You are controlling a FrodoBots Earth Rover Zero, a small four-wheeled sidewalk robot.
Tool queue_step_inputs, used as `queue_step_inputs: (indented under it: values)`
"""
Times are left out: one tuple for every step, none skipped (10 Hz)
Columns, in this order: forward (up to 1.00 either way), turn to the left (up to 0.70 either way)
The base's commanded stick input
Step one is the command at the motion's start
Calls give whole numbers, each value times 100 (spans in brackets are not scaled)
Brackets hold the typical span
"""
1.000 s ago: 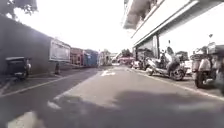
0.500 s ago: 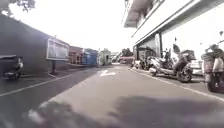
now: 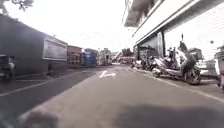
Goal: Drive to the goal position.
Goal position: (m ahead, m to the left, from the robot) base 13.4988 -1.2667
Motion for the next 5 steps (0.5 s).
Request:
queue_step_inputs:
  values:
    - [70, 0]
    - [70, 0]
    - [70, -7]
    - [70, -13]
    - [70, -13]
